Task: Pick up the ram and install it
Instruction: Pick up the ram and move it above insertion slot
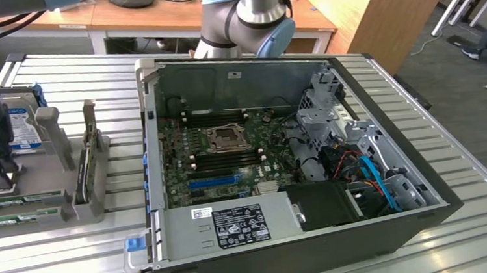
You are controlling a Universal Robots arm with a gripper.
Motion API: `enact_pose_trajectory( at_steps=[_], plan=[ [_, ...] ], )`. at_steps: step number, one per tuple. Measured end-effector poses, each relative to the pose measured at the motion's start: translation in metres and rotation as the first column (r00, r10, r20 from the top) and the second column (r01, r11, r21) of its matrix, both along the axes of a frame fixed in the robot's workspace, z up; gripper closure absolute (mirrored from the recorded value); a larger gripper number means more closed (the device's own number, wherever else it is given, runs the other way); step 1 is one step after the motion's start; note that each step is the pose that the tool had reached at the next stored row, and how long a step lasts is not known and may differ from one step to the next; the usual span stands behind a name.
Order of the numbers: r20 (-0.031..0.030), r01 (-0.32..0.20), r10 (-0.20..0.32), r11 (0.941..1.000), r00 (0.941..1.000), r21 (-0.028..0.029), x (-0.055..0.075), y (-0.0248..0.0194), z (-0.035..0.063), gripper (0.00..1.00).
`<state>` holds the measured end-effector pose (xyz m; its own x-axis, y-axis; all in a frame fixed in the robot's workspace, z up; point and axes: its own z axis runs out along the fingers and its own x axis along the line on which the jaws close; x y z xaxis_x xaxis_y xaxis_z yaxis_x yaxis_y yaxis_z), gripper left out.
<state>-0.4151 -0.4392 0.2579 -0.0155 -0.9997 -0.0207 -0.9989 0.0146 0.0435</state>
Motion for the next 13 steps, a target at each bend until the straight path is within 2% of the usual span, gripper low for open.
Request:
enact_pose_trajectory(
  at_steps=[13],
  plan=[
    [0.0, 0.0, 0.0, 1.0, 1.0, 0.0, 0.0, -0.0108, 0.0, 0.64]
  ],
)
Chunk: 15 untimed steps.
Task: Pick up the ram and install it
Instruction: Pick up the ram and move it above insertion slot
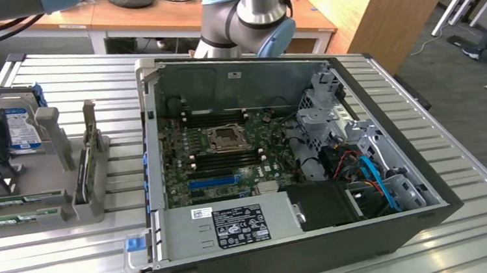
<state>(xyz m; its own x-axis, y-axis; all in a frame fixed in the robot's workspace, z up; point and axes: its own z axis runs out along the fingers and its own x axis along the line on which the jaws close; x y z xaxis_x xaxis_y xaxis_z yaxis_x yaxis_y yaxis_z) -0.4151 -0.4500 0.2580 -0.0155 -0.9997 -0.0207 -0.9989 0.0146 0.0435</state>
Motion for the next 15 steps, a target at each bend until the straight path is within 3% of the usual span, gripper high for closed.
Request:
enact_pose_trajectory(
  at_steps=[15],
  plan=[
    [0.0, 0.0, 0.0, 1.0, 1.0, 0.0, 0.0, -0.0124, 0.0, 0.64]
  ],
)
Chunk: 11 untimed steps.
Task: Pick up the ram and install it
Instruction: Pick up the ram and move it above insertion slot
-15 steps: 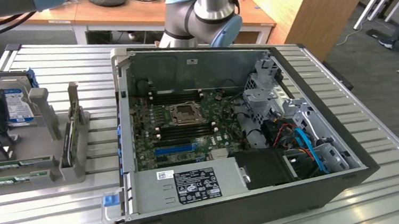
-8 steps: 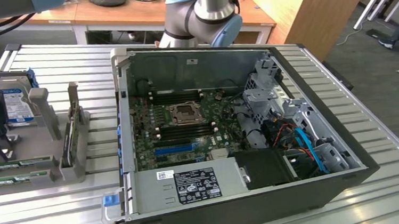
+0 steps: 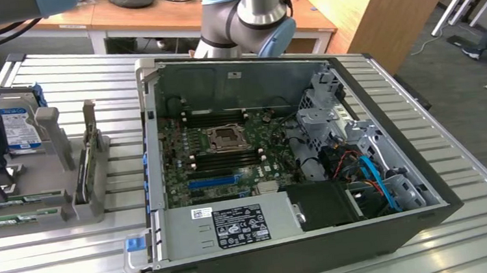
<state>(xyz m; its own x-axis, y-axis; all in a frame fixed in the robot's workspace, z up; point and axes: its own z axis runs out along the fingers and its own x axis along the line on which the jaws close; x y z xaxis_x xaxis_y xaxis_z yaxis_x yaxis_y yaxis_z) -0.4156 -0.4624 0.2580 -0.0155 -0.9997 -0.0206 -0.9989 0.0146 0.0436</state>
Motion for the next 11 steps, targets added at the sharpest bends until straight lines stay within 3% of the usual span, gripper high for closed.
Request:
enact_pose_trajectory(
  at_steps=[11],
  plan=[
    [0.0, 0.0, 0.0, 1.0, 1.0, 0.0, -0.0001, -0.0005, -0.0021, 0.64]
  ],
)
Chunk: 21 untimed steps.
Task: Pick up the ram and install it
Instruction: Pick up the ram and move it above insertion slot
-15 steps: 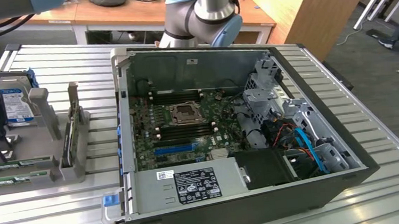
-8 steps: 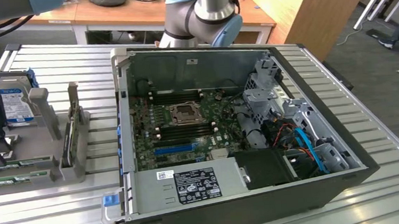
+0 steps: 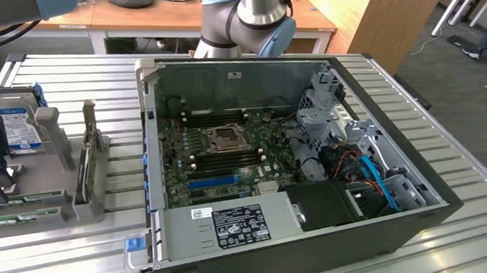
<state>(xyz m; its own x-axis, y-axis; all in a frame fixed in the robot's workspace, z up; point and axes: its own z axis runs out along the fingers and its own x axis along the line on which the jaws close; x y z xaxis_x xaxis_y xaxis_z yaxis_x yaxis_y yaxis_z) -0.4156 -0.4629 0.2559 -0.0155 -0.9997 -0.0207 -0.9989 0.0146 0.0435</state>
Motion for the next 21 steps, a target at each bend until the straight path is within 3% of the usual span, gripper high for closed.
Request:
enact_pose_trajectory(
  at_steps=[13, 21],
  plan=[
    [0.0, 0.0, 0.0, 1.0, 1.0, 0.0, 0.0, -0.0001, -0.0047, 0.64],
    [0.0, 0.0, 0.0, 1.0, 1.0, 0.0, 0.0, -0.0038, -0.0047, 0.64]
  ],
)
